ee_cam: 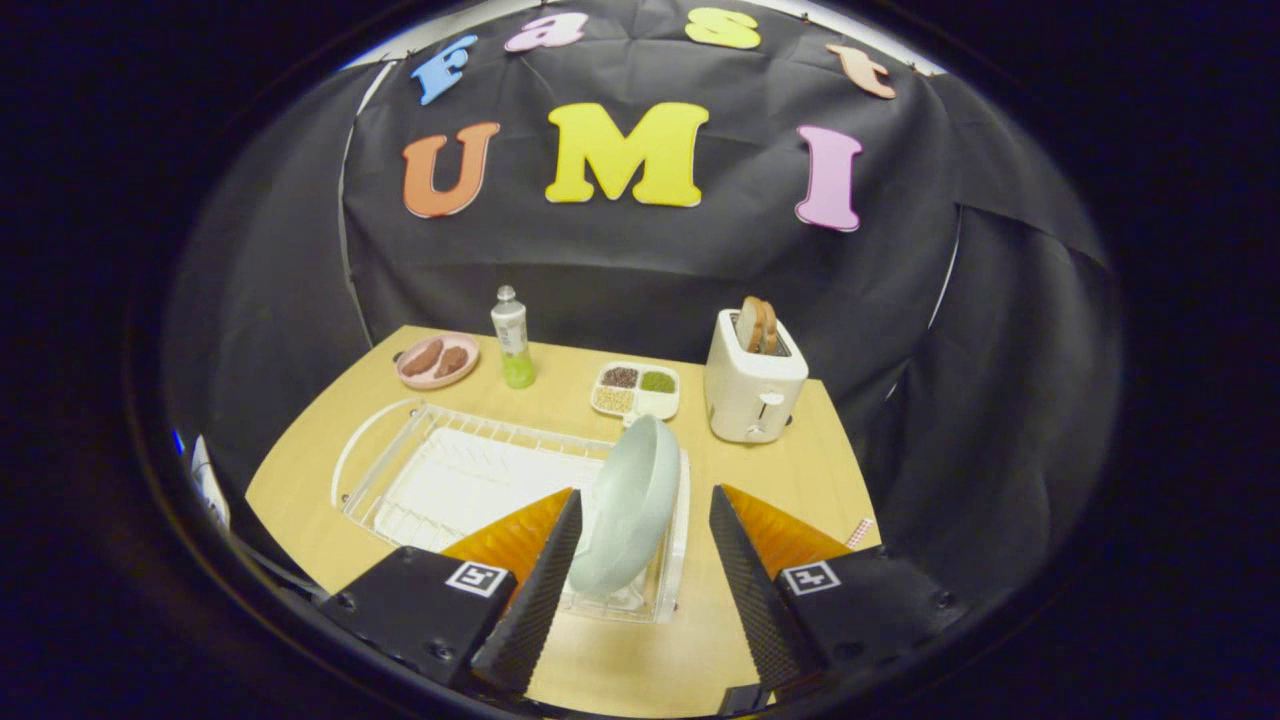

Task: Take the plate from the dish rack, then take the spoon from the basket and place it into the plate.

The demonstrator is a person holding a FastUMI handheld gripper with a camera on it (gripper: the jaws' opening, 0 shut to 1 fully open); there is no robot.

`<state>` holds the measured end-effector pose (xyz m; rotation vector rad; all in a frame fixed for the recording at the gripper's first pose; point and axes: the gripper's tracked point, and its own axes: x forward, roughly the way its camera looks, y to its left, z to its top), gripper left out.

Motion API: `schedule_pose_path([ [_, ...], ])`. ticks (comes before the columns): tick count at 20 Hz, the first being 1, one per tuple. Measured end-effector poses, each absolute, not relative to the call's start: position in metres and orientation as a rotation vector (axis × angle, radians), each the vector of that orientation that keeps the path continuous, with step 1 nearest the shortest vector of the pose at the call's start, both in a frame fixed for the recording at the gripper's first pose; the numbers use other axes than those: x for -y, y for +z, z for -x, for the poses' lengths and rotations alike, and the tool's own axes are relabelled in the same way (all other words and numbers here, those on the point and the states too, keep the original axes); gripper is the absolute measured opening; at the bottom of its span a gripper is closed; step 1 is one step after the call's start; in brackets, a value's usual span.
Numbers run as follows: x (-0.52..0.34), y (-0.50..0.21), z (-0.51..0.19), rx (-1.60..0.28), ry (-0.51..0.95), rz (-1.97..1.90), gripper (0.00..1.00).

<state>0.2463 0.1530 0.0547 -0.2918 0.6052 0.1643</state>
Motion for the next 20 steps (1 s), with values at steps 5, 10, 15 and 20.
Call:
schedule_pose_path([
  [5,-0.153,0.036,-0.282,-0.752,0.058,0.398,0.74],
  [10,-0.15,0.024,-0.31,-0.865,-0.037,0.461,0.54],
  [15,-0.146,0.006,-0.31,-1.02,-0.112,0.473,0.3],
  [20,-0.159,0.012,-0.306,-0.99,-0.173,0.512,0.2],
])
